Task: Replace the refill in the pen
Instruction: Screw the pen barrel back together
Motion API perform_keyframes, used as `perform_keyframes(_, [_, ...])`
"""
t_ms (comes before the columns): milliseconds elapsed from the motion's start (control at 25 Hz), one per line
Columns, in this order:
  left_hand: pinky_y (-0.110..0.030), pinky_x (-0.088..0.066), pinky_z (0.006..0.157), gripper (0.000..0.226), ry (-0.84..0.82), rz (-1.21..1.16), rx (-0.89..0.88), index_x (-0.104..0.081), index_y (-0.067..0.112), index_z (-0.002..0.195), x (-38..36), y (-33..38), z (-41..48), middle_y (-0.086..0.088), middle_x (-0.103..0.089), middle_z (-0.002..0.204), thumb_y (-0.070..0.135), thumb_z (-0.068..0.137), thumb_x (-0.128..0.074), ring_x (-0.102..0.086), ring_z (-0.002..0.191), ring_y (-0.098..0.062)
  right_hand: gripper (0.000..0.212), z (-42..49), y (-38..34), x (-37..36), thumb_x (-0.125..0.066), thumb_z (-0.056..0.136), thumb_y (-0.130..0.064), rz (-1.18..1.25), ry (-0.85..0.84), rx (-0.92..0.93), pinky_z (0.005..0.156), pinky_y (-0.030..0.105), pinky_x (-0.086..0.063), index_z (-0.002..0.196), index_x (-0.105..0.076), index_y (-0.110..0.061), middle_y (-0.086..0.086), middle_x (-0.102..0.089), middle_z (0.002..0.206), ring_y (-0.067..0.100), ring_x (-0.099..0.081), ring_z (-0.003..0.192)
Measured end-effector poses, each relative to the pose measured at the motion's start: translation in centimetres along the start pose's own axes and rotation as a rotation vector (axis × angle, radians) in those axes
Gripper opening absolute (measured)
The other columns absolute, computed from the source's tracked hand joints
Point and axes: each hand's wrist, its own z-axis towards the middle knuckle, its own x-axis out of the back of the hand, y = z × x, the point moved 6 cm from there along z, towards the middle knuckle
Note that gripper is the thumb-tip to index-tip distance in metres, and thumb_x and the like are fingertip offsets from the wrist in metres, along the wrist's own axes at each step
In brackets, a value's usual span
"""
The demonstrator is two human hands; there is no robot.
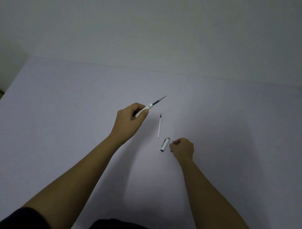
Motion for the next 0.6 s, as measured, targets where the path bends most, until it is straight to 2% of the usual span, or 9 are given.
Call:
perform_keyframes(80, [-0.038, -0.049, 0.064, 0.010, -0.003, 0.011, -0.006, -0.065, 0.024, 0.088, 0.0, 0.1, -0.2, -0.011, -0.066, 0.080, 0.030, 0.089, -0.056, -0.060, 0.075, -0.033, 0.018, 0.1, -0.2, 0.8, -0.065, 0.081, -0.017, 0.080, 0.003, -0.025, 0.068, 0.022, -0.041, 0.090, -0.073, -0.003, 0.014, -0.074, 0.094, 0.026, -0.066, 0.087])
perform_keyframes(160, [-0.033, -0.046, 0.061, 0.010, -0.007, 0.023, -0.018, -0.064, 0.024, 0.087, 0.2, 0.2, -0.4, -0.012, -0.066, 0.078, 0.029, 0.089, -0.056, -0.058, 0.070, -0.030, 0.019, 0.1, -1.2, 2.5, -0.066, 0.080, -0.019, 0.253, 0.041, -0.035, 0.072, 0.022, -0.042, 0.092, -0.073, -0.007, 0.009, -0.074, 0.093, 0.021, -0.064, 0.083])
perform_keyframes(280, [-0.023, -0.041, 0.056, 0.010, -0.022, 0.038, -0.042, -0.063, 0.026, 0.084, 0.3, 0.4, -1.0, -0.010, -0.064, 0.074, 0.029, 0.089, -0.056, -0.052, 0.061, -0.014, 0.018, -0.7, -3.8, 5.3, -0.069, 0.079, -0.017, 0.720, -0.003, -0.020, 0.074, 0.023, -0.052, 0.093, -0.070, -0.006, 0.006, -0.071, 0.083, 0.014, -0.065, 0.077])
perform_keyframes(400, [-0.010, -0.035, 0.048, 0.009, -0.045, 0.050, -0.077, -0.063, 0.027, 0.083, 0.3, 0.8, -2.1, -0.001, -0.059, 0.066, 0.027, 0.089, -0.057, -0.045, 0.052, -0.002, 0.006, -2.2, -6.6, 7.7, -0.067, 0.082, -0.011, 1.101, -0.138, 0.057, 0.066, 0.016, -0.054, 0.087, -0.065, -0.009, 0.002, -0.071, 0.079, 0.007, -0.070, 0.073])
perform_keyframes(600, [-0.007, -0.035, 0.047, 0.009, -0.066, 0.058, -0.136, -0.063, 0.029, 0.083, 0.6, 2.0, -3.4, 0.003, -0.056, 0.064, 0.024, 0.088, -0.058, -0.044, 0.052, 0.000, 0.006, -4.5, -8.3, 9.6, -0.059, 0.089, -0.009, 1.334, -0.274, 0.128, 0.068, 0.013, -0.055, 0.086, -0.065, -0.011, 0.002, -0.073, 0.083, 0.005, -0.071, 0.078])
